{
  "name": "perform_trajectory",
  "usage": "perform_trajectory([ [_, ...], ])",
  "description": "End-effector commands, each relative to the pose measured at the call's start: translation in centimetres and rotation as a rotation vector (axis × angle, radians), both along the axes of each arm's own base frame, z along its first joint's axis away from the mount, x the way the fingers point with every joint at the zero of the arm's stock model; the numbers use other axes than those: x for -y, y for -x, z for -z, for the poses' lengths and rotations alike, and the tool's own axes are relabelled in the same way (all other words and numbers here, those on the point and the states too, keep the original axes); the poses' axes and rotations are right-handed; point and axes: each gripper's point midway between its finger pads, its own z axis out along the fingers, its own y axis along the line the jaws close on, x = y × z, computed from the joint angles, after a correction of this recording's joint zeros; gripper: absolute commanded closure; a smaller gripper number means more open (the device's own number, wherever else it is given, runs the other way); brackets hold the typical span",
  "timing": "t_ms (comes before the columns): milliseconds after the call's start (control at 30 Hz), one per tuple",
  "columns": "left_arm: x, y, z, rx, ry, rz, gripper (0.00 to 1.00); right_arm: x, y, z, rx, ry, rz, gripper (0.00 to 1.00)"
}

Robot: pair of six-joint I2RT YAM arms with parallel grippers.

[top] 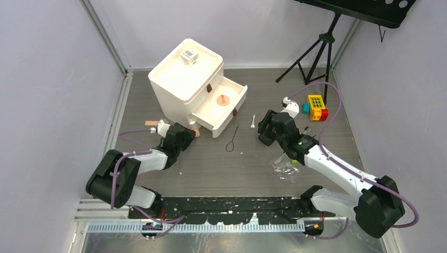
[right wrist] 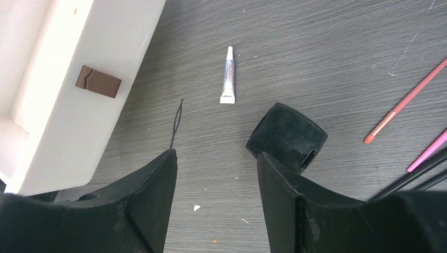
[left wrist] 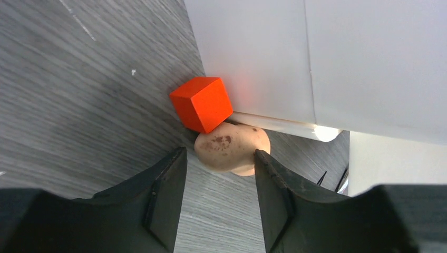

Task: Organize the makeup
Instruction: Pick up the makeup tool from the center of the board.

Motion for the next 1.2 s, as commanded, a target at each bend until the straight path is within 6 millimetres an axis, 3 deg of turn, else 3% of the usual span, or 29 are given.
perform_trajectory([
  [0, 0.7, -1.9, -1.3, 0.066, 0.029, -0.002, 0.52, 0.0, -1.1, -2.0, 0.059, -0.002, 0.015, 0.38],
  [267, 0.6, -2.0, -1.2, 0.068, 0.017, 0.009, 0.8, 0.1, -1.2, -2.2, 0.063, 0.007, 0.015, 0.38],
  [467, 0.4, -1.1, -3.9, 0.098, -0.014, 0.051, 0.9, 0.2, -1.1, -1.8, 0.055, 0.008, 0.019, 0.38],
  [600, -0.6, 0.9, -6.9, 0.112, -0.07, 0.084, 0.92, 0.0, -1.3, -1.7, 0.054, 0.006, 0.017, 0.38],
  [667, -1.8, 2.3, -9.3, 0.144, -0.114, 0.077, 0.92, -0.2, -1.3, -1.6, 0.051, -0.002, 0.011, 0.38],
  [900, -5.6, 6.9, -15.0, 0.184, -0.263, 0.058, 0.91, -1.2, -1.5, -0.9, 0.03, -0.035, -0.01, 0.38],
  [1033, -5.1, 6.5, -20.6, 0.274, -0.325, 0.11, 0.91, -1.6, -1.5, -0.7, 0.022, -0.056, -0.016, 0.39],
  [1167, -2.3, 3.8, -25.5, 0.328, -0.472, 0.246, 0.9, -1.6, -1.5, -1.0, 0.027, -0.058, -0.015, 0.39],
])
